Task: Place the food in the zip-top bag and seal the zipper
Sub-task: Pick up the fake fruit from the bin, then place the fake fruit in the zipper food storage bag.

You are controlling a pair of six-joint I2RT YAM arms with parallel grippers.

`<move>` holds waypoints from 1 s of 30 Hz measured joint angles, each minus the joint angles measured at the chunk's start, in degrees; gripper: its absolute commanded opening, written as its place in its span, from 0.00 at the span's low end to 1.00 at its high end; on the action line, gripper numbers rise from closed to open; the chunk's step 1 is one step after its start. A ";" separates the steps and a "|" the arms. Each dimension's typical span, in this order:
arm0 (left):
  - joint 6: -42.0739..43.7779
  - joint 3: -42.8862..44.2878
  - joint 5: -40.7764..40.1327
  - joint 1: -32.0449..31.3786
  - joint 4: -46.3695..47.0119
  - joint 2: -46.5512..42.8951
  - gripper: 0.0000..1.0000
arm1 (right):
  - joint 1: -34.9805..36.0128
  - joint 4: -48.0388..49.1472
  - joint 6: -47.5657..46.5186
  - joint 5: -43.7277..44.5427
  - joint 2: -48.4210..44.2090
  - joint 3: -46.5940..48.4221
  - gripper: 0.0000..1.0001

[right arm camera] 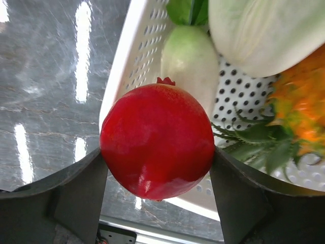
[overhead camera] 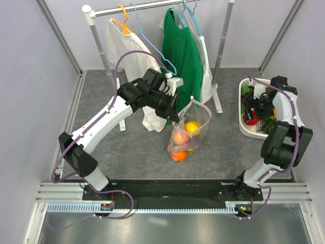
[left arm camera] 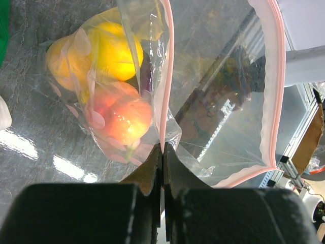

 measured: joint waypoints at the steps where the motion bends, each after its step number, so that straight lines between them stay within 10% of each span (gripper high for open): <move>1: 0.00 -0.02 0.00 0.00 0.00 0.00 0.02 | -0.13 -0.44 0.17 -0.31 0.00 1.11 0.66; 15: 0.00 -0.48 0.00 0.11 0.07 -0.02 0.02 | 1.66 -14.69 1.97 -22.77 -1.44 32.26 0.48; 22: 0.00 -0.83 -0.07 0.11 0.15 -0.02 0.02 | 24.61 -11.47 11.08 -31.69 -10.67 31.26 0.49; 30: 0.00 -0.83 -0.28 0.11 0.22 -0.02 0.02 | 46.03 -6.43 12.48 -21.57 -19.47 18.40 0.56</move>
